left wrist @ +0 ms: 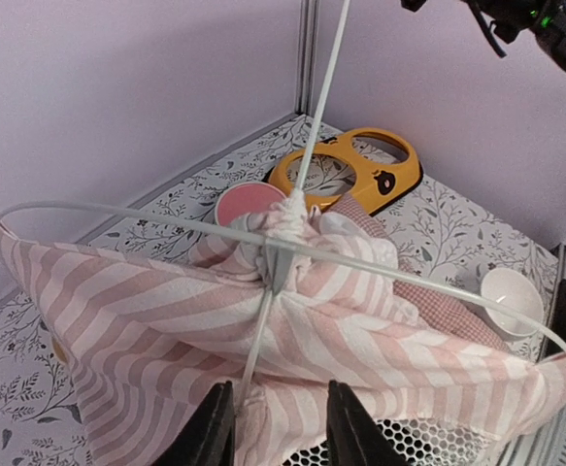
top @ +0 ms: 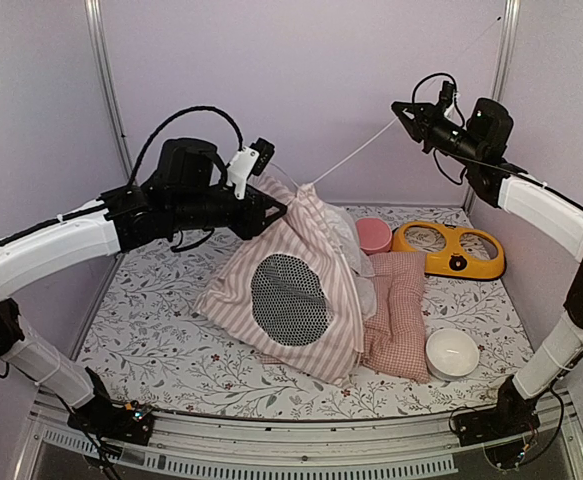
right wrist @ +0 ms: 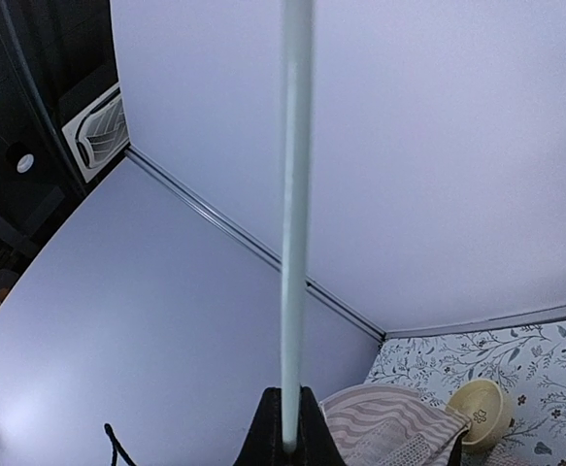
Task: Set up the pet tent
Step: Pick up the tent pole from the tent, then adjust the tent fabric of the tent.
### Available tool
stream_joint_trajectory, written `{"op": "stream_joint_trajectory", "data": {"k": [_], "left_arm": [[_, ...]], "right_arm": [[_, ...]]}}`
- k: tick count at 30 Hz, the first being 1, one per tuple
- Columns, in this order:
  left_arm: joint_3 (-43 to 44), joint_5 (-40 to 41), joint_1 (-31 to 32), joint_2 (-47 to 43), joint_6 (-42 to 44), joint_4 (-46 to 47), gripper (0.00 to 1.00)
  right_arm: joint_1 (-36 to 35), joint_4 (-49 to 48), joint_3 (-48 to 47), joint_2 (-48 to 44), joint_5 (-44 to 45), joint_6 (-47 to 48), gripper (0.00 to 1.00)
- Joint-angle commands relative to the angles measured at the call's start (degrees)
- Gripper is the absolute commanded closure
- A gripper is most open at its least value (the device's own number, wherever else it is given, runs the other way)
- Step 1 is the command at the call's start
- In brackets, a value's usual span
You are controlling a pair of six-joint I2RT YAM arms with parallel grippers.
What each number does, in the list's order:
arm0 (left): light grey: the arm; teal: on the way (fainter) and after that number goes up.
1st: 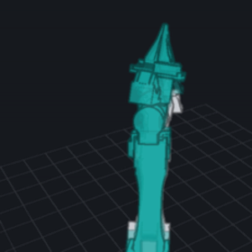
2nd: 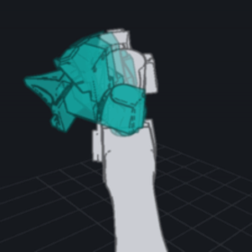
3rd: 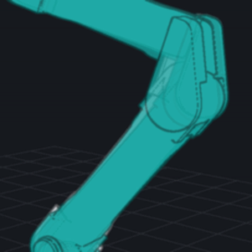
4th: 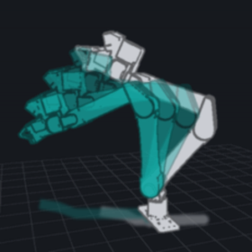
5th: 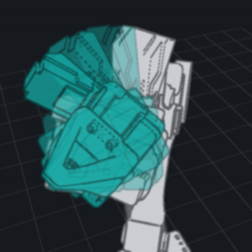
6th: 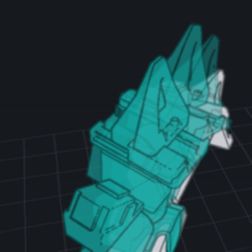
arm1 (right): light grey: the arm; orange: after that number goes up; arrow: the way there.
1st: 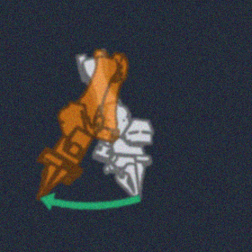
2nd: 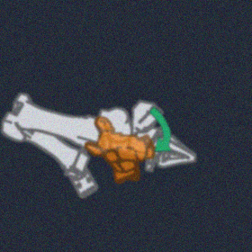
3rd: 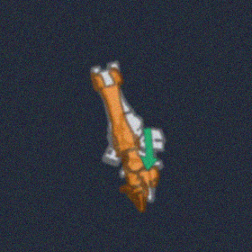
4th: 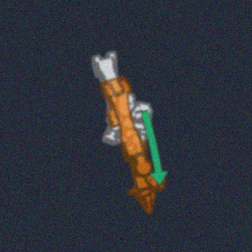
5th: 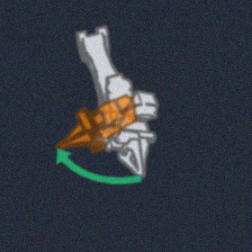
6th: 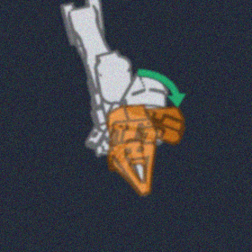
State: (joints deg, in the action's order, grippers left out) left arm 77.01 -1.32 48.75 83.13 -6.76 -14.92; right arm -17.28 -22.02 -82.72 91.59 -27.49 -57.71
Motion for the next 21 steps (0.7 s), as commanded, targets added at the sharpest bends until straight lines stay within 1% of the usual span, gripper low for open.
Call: {"op": "stream_joint_trajectory", "data": {"k": [1, 6, 9, 15, 21], "left_arm": [[1.0, 1.3, -0.5, 0.5, 6.6, -1.9, 0.66], [2.2, -0.8, -2.1, 2.1, 7.4, -1.1, 0.66], [3.3, -0.5, -2.6, 3.2, 8.4, -2.3, 0.66], [2.7, 0.5, -3.1, 3.6, 10.7, -3.2, 0.67], [1.3, -2.1, -3.8, 2.8, 12.2, -4.4, 0.67]], "right_arm": [[-2.1, 0.1, 0.3, -1.0, -0.9, 1.5, 1.00], [-3.8, -0.4, 0.4, -0.6, -1.2, 1.8, 1.00], [-4.5, -0.6, 0.4, -0.4, -1.3, 1.7, 1.00], [-5.9, -1.2, 0.4, 0.0, -2.3, 1.5, 1.00], [-6.6, -1.3, 0.6, -0.1, -3.5, 1.4, 1.00]]}}
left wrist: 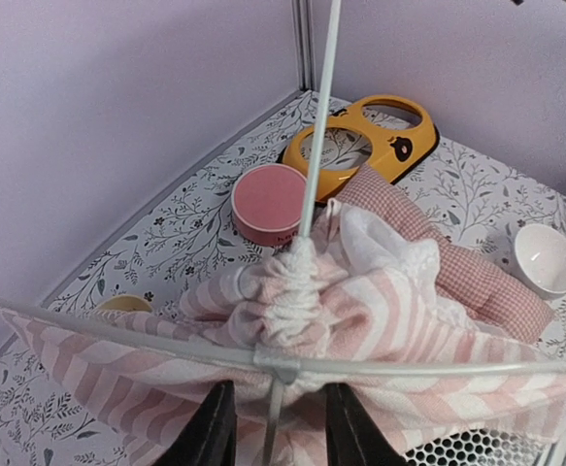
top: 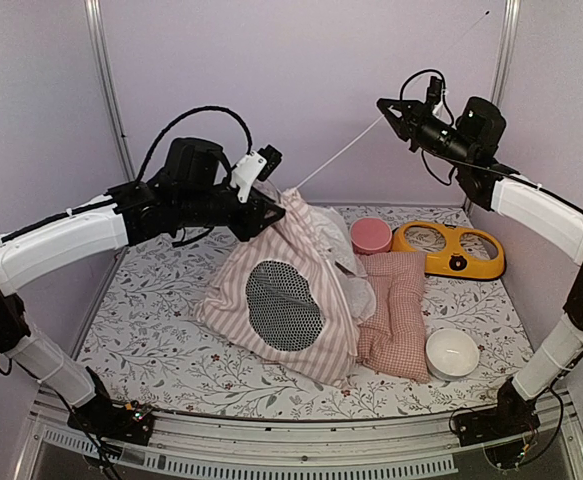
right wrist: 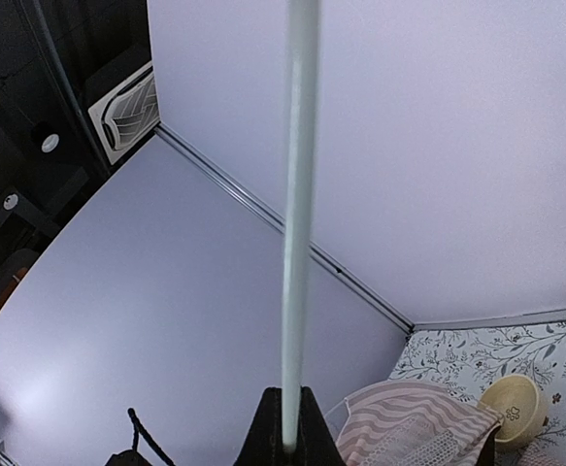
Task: Set up the pet tent
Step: Adjust the tent fabric of the tent.
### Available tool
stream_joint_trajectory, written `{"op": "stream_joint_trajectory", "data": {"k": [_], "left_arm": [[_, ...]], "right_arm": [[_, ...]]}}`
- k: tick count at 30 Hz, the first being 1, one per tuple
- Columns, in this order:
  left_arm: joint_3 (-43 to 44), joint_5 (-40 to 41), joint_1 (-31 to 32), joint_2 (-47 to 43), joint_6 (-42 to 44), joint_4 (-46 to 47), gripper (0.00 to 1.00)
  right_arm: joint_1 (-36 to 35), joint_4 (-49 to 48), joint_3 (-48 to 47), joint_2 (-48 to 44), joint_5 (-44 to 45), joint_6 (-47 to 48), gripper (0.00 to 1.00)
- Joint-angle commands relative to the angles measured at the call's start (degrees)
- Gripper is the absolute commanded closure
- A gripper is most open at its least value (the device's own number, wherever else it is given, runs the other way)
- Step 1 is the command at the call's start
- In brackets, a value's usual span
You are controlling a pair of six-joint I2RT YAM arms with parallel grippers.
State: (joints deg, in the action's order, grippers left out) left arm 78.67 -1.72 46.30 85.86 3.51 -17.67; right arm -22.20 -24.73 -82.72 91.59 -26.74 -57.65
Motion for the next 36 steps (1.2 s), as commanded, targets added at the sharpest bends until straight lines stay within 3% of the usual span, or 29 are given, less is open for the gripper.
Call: {"op": "stream_joint_trajectory", "data": {"k": [1, 15, 21, 32, 36], "left_arm": [[-0.2, -1.7, -1.5, 0.3, 1.9, -1.6, 0.67], [-1.2, -8.3, -2.8, 0.9, 1.5, 9.9, 0.73], [-3.1, -8.9, -2.9, 0.3, 1.7, 12.4, 0.82], [-0.7, -9.6, -3.3, 2.8, 2.0, 13.0, 0.80], [-0.1, -10.8, -3.6, 3.1, 1.5, 13.2, 0.75]], "right_arm": [[-1.9, 1.4, 0.6, -0.2, -4.4, 1.2, 1.00], [-6.7, -1.6, 3.4, 0.5, -5.4, -1.3, 1.00], [-7.4, -1.9, 5.3, 0.4, -5.6, -1.5, 1.00], [-9.7, -2.2, 5.7, 2.3, -6.3, -1.4, 1.00], [-11.4, -2.3, 5.8, 3.3, -6.3, -1.1, 1.00]]}}
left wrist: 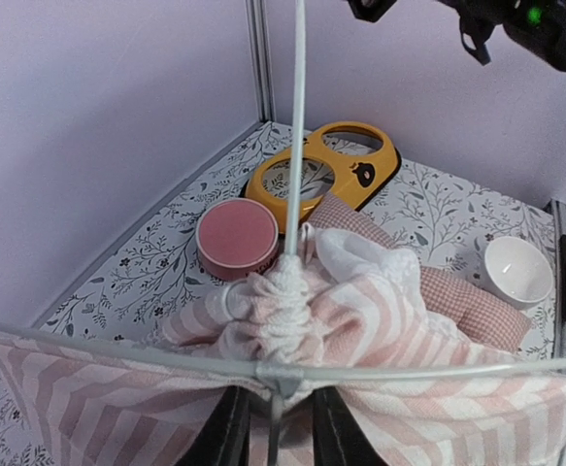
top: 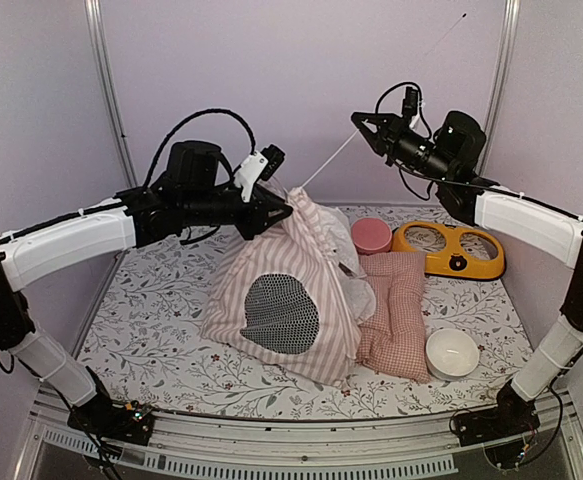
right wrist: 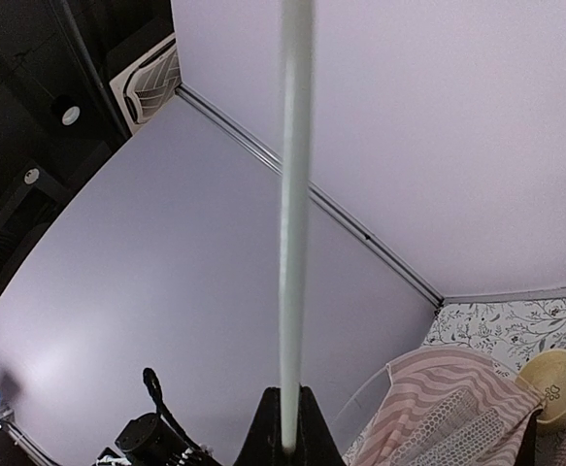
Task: Set up the pet tent
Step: Adjust the tent fabric of the tent.
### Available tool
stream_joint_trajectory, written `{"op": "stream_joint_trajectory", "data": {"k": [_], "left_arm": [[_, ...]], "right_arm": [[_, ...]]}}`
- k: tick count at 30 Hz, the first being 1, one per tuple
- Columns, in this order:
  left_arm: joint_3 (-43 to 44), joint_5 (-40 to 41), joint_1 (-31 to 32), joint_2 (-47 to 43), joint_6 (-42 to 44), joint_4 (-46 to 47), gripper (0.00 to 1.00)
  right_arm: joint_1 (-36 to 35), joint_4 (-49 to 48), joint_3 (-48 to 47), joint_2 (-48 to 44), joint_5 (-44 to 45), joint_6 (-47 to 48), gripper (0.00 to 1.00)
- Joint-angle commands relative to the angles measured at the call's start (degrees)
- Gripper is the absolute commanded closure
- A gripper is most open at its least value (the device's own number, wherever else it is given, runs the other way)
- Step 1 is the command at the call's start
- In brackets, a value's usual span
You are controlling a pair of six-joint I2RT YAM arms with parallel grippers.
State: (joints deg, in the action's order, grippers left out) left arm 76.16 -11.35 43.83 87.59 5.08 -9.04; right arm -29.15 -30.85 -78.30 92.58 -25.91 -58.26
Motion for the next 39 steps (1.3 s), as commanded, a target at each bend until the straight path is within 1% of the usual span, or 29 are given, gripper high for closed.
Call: {"op": "stream_joint_trajectory", "data": {"k": [1, 8, 11, 13, 15, 17, 20, 25, 28, 31, 34, 36, 39], "left_arm": [[2.5, -1.5, -1.3, 1.4, -0.3, 4.9, 0.74], [3.6, -1.7, -2.1, 2.0, 0.1, 3.9, 0.74], [3.6, -1.7, -2.2, 2.0, 0.6, 2.7, 0.79], [3.6, -1.7, -2.2, 2.0, 0.7, 2.0, 0.85], [3.6, -1.5, -2.2, 1.8, 0.8, 1.5, 0.87], [3.6, -1.2, -2.2, 1.7, 1.0, 1.1, 0.91], [3.9, -0.8, -2.2, 1.4, 1.2, 0.8, 0.91], [5.7, -0.5, -2.2, 1.9, 1.2, 0.1, 0.88], [6.5, -0.3, -2.2, 2.4, 1.3, -0.8, 0.88], [6.0, -0.1, -2.2, 2.1, 1.4, -1.4, 0.92], [4.9, -0.1, -2.2, 1.6, 0.9, -1.4, 0.99], [4.4, -0.1, -2.2, 1.1, 1.0, -1.3, 1.00], [3.6, 0.1, -2.2, 0.0, 1.0, -1.1, 1.00]], "right_arm": [[-4.8, 3.8, 1.5, 2.7, -7.0, -0.5, 1.00], [-6.5, 3.1, 2.9, 4.1, -7.3, -0.7, 1.00], [-6.5, 3.3, 3.5, 3.7, -7.0, -0.6, 1.00], [-6.5, 3.3, 3.2, 3.8, -7.0, -0.4, 1.00], [-6.6, 3.2, 2.9, 4.0, -7.4, -0.4, 1.00], [-6.8, 3.2, 2.8, 4.3, -7.7, -0.4, 1.00], [-7.1, 3.3, 2.7, 4.6, -8.0, -0.3, 1.00], [-7.7, 3.3, 3.0, 5.0, -8.4, -0.2, 1.00], [-8.1, 3.3, 3.0, 5.1, -8.6, -0.1, 1.00], [-8.0, 3.8, 3.2, 4.6, -8.3, 0.7, 1.00], [-8.0, 4.6, 3.2, 4.0, -7.7, 1.9, 1.00], [-8.1, 5.2, 2.9, 3.9, -7.5, 2.6, 1.00], [-8.0, 7.7, 1.8, 3.7, -7.4, 5.0, 0.94]]}}
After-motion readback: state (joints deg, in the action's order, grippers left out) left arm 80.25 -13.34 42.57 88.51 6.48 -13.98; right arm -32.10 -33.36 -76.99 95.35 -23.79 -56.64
